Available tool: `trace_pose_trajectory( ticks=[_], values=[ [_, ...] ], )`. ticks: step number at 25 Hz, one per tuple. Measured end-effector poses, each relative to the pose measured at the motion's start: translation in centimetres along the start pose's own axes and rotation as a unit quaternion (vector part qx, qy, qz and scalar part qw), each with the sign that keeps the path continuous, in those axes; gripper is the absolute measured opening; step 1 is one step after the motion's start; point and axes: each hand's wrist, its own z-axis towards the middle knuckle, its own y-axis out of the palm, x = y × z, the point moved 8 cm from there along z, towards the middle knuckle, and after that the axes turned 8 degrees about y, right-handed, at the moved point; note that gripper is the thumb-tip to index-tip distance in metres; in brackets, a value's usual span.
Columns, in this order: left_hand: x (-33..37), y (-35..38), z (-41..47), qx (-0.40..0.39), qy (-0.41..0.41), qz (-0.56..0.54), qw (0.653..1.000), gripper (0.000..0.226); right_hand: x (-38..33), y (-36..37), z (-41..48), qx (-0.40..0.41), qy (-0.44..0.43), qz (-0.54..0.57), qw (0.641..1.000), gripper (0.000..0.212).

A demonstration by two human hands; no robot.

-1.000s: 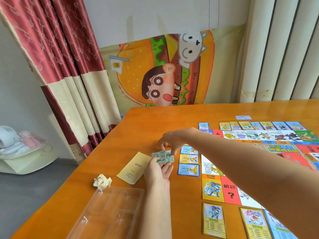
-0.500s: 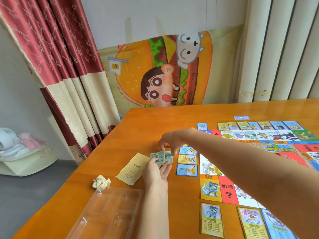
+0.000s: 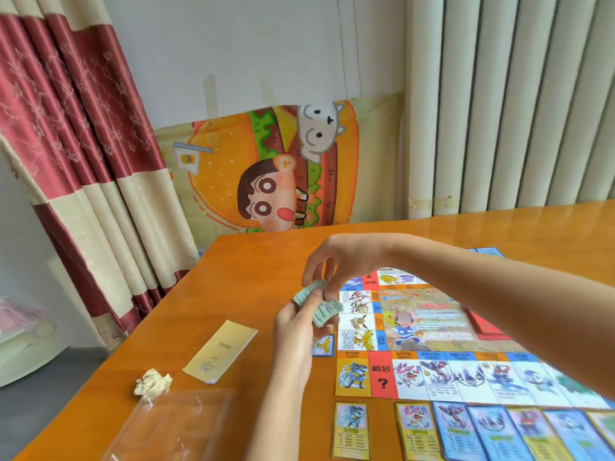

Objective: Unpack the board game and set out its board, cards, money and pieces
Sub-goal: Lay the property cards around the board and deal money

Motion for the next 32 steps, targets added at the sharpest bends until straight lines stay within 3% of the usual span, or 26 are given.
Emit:
trace_pose_trajectory(
  ticks=[4,7,10,13,15,19,23,28,32],
  values=[
    [0.2,4.4,-0.6,-0.090,-0.012,0.024,0.996,0.010,2.0,-3.2,-3.9,0.078,0.025,-0.005,0.997,0.027],
    [1.7,7.5,0.4,-0.148,0.043,0.117,0.981,0.010,4.1,-5.2,-6.0,0.097,0.048,0.019,0.994,0.028],
    [2.7,10.2,2.7,-0.146,0.095,0.165,0.971,0.006,6.9,-7.6,-7.5,0.136,0.076,0.023,0.988,0.025],
    [1.9,13.0,4.8,-0.152,0.083,0.143,0.974,0.011,11.3,-9.4,-8.2,0.190,0.134,0.075,0.970,0.019],
    [1.0,14.2,5.9,-0.149,0.039,0.102,0.983,0.012,14.7,-10.3,-8.4,0.237,0.185,0.158,0.941,0.016],
    [-1.0,15.1,8.2,-0.104,-0.025,0.027,0.994,0.013,23.8,-10.5,-8.3,0.323,0.292,0.386,0.813,0.025],
    [-2.5,14.2,11.1,-0.068,-0.047,-0.016,0.996,0.012,30.6,-8.9,-6.7,0.347,0.360,0.464,0.731,0.026],
    [-3.8,14.2,13.7,-0.085,-0.058,0.009,0.995,0.013,35.4,-6.9,-3.4,0.340,0.437,0.443,0.705,0.005],
    [-4.2,14.6,14.8,-0.098,-0.058,0.017,0.993,0.014,37.1,-6.1,-1.4,0.326,0.454,0.397,0.727,0.018]
  ],
)
